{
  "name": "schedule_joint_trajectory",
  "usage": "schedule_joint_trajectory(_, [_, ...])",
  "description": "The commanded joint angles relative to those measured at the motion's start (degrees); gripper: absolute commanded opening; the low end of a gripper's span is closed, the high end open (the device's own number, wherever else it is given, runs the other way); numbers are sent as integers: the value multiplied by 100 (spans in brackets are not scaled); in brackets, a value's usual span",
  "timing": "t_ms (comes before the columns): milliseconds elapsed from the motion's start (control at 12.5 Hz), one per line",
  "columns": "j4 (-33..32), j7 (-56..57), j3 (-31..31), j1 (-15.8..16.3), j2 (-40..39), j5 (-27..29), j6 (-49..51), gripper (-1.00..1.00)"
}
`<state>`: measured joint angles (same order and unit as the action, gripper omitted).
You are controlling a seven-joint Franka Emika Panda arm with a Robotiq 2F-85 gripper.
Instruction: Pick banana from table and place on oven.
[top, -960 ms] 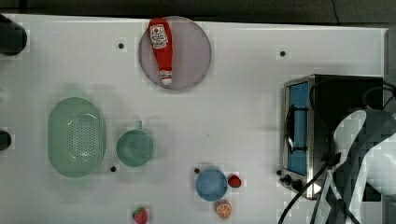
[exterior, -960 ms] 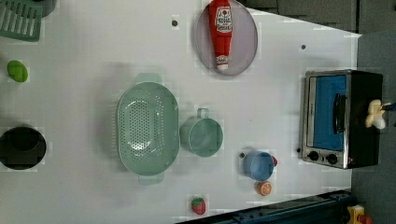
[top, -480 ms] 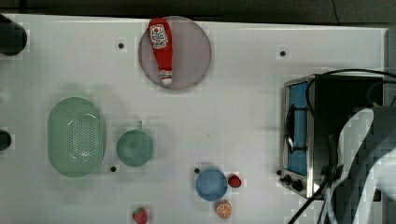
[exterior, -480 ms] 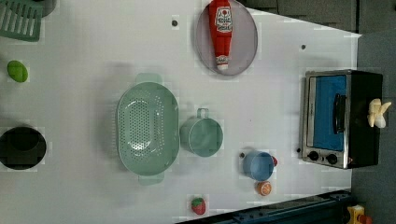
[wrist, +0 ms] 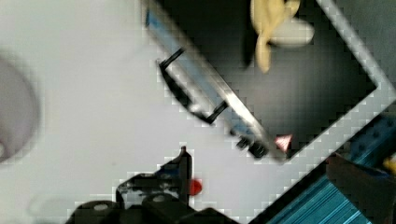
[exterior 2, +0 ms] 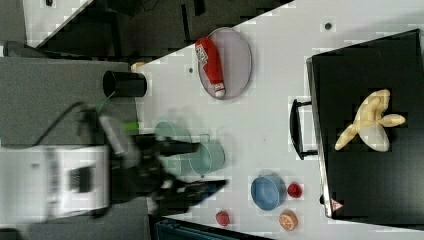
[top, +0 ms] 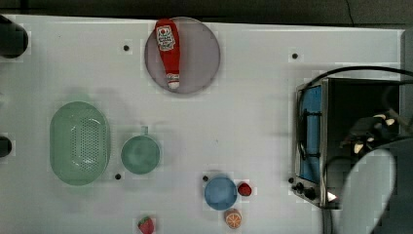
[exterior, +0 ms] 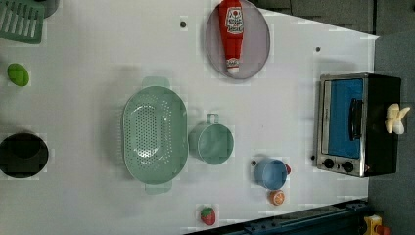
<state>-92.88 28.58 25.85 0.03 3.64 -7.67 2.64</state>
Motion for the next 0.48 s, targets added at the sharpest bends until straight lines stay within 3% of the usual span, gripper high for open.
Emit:
schedule_joint_trajectory(80, [12, -2212, -880, 369, 162, -1, 320, 100])
schedule_joint_trajectory(480, [-12, -3937, -1672, 375, 308, 167, 324, 100])
